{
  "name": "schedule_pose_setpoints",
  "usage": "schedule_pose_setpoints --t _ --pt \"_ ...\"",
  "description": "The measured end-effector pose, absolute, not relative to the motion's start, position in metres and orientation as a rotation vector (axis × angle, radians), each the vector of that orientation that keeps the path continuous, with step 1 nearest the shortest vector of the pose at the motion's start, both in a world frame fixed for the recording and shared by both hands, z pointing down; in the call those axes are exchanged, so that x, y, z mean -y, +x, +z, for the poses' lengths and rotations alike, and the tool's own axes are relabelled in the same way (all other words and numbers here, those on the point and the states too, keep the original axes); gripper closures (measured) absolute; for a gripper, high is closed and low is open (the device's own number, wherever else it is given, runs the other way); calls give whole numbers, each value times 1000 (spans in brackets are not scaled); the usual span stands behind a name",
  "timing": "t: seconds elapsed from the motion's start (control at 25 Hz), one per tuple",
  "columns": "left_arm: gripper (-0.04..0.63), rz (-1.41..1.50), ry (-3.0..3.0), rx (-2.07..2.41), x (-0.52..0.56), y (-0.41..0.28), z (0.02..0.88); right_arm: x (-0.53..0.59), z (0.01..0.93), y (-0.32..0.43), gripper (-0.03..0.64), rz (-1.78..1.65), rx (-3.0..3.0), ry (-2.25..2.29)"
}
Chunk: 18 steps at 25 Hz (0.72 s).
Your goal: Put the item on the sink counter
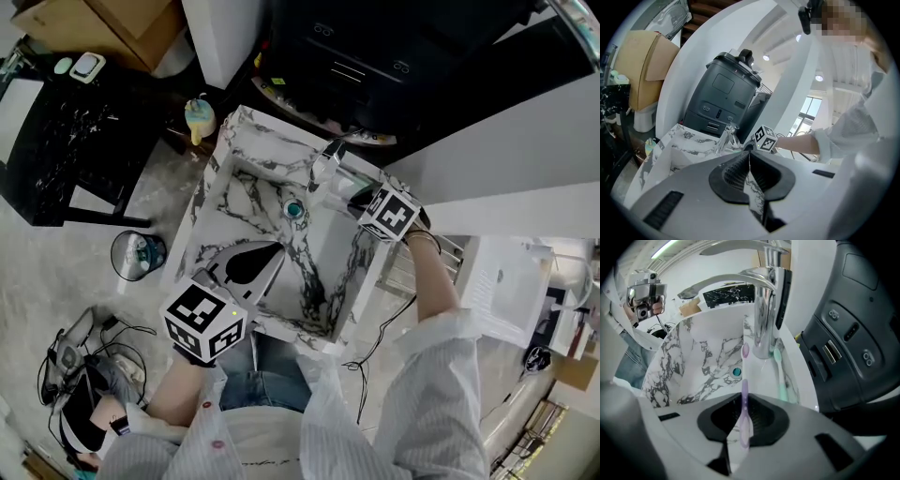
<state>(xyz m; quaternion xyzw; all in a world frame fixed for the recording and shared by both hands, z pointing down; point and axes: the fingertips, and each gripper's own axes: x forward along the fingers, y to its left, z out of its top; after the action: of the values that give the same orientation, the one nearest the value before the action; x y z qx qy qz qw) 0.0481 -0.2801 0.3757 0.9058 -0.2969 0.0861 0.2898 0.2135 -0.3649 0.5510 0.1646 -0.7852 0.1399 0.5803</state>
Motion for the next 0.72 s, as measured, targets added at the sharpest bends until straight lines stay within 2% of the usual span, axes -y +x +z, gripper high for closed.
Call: schedule_pose_setpoints --t 0.72 --pt "575 182 2503 808 205 17 349 288 482 151 565 245 1958 530"
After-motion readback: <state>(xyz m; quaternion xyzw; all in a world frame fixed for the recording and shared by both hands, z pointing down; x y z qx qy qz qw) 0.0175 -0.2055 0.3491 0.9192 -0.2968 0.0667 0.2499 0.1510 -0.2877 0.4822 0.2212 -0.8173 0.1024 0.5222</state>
